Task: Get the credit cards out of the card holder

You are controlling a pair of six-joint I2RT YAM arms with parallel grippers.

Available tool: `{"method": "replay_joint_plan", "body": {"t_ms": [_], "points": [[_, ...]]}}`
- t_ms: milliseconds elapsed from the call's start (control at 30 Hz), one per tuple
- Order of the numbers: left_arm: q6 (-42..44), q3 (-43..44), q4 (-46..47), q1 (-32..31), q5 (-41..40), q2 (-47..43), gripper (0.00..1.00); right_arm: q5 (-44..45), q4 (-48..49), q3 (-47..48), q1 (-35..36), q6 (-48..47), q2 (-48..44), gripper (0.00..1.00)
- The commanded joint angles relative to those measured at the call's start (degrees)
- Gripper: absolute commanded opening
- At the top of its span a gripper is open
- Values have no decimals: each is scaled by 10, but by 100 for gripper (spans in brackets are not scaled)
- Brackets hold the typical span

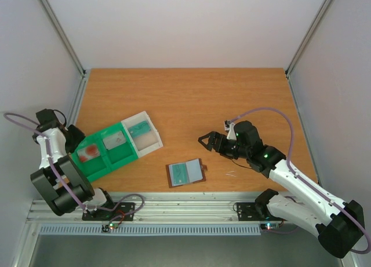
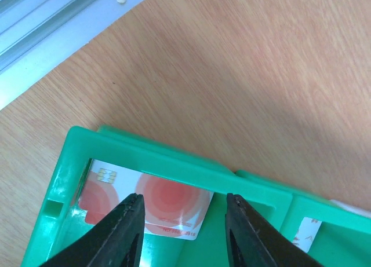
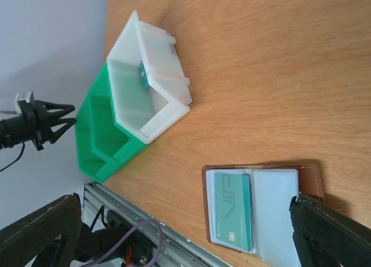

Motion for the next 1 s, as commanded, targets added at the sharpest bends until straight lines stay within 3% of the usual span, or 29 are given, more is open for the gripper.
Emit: {"method": "replay_joint_plan", "body": {"t_ms": [0, 433, 667, 867, 967], "points": [[-24, 24, 14, -4, -12, -15, 41, -4, 6, 16, -2, 17, 13, 98], [-60, 21, 5, -59, 5, -74, 68, -47, 37, 12, -3, 19, 29, 99], [-95, -12, 34, -107, 52, -140, 79, -95, 55, 2, -3, 31, 47, 98], [-99, 0, 14, -132, 92, -173, 98, -96, 29, 0, -2, 25, 87, 98], [-93, 7, -2, -141, 110, -189, 99, -122, 54, -8, 0, 27, 110, 98]]}}
